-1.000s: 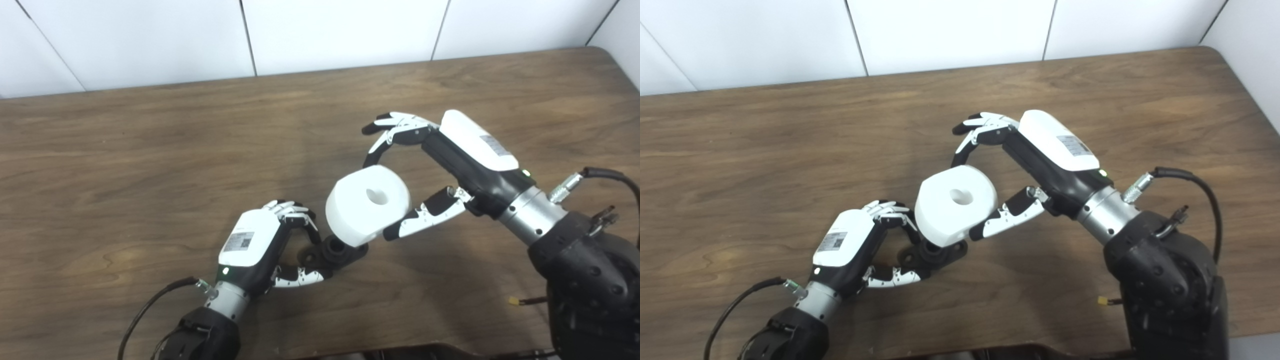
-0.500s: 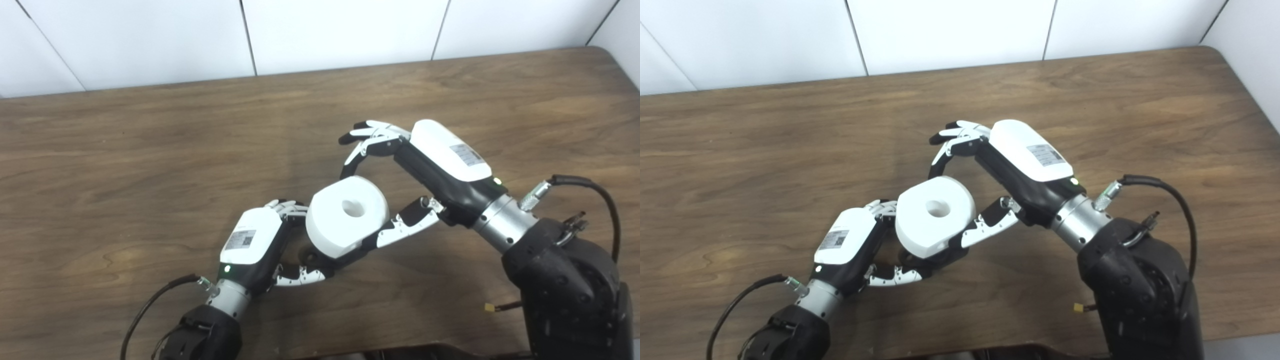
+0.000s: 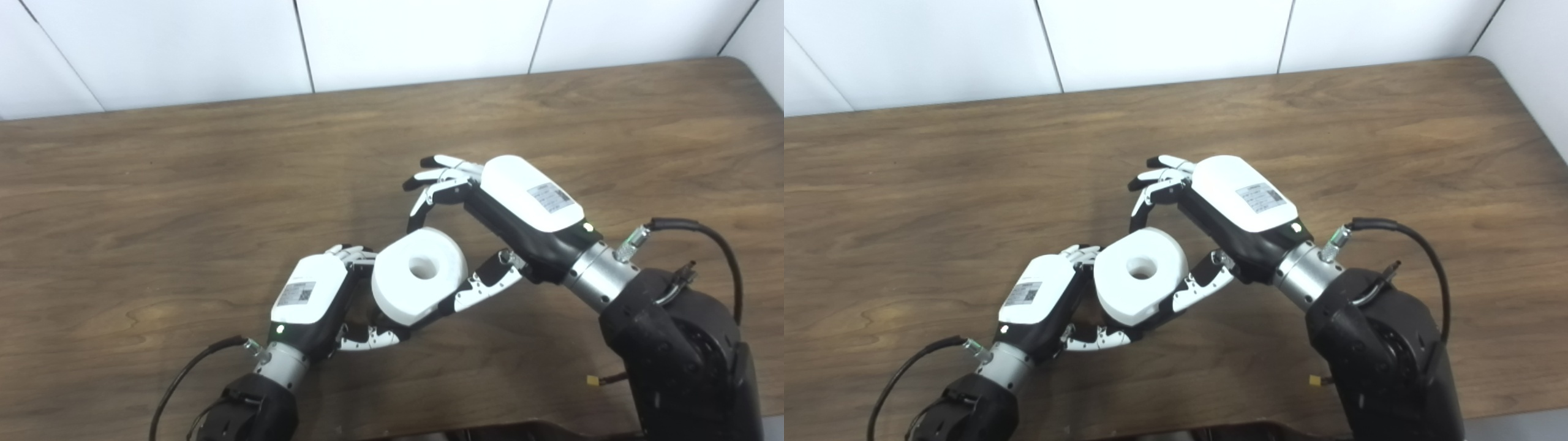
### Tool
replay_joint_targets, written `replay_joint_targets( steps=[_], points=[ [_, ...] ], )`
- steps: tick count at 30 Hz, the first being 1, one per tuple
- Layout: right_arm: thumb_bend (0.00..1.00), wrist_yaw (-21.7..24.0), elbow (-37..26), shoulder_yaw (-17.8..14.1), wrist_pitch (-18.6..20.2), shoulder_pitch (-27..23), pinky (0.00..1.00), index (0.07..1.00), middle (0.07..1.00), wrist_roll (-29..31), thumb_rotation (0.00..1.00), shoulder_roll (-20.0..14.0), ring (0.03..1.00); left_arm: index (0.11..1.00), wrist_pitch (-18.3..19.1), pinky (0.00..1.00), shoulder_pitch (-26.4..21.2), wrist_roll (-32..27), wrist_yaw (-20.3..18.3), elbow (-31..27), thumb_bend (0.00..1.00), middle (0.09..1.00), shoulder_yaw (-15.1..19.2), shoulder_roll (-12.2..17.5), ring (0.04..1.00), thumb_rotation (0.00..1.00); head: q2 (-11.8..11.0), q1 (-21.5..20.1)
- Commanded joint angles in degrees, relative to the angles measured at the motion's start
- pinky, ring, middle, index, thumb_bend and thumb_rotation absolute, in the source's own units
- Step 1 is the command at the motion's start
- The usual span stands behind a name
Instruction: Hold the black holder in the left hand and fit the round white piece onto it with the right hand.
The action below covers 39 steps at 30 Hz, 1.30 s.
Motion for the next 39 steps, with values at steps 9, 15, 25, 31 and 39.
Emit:
replay_joint_targets(
  steps=[9,15,25,31,39],
  points=[
    [0.51,0.6,-1.0,0.8,-4.1,-0.7,0.92,0.485,0.844,-1.8,0.15,-0.7,0.941,0.490,0.0,0.90,0.2,-0.2,-2.2,0.0,0.51,0.764,-0.9,0.1,0.834,0.05,0.2,-0.5],
    [0.51,0.8,-0.8,0.9,-4.4,-0.7,0.91,0.486,0.843,-1.8,0.15,-0.5,0.942,0.490,0.6,0.90,0.2,0.0,-2.8,-0.5,0.51,0.767,-0.9,0.0,0.836,0.05,0.1,-0.6],
    [0.51,0.1,0.5,1.2,-5.8,-0.1,0.91,0.486,0.846,-2.5,0.15,0.3,0.941,0.490,0.7,0.90,0.3,0.0,-3.0,-0.7,0.51,0.767,-0.8,-0.1,0.837,0.05,0.1,-0.8],
    [0.51,0.0,0.8,1.3,-6.1,0.3,0.91,0.486,0.849,-2.7,0.15,0.6,0.943,0.490,0.5,0.90,0.3,0.0,-3.0,-0.9,0.51,0.765,-0.7,0.0,0.835,0.05,0.1,-0.8],
    [0.51,-0.8,1.4,0.9,-6.8,0.6,0.89,0.486,0.843,-2.4,0.15,0.3,0.936,0.490,0.7,0.90,0.5,0.0,-3.2,-1.2,0.51,0.764,-0.7,-0.2,0.836,0.05,0.1,-0.7]
  ],
)
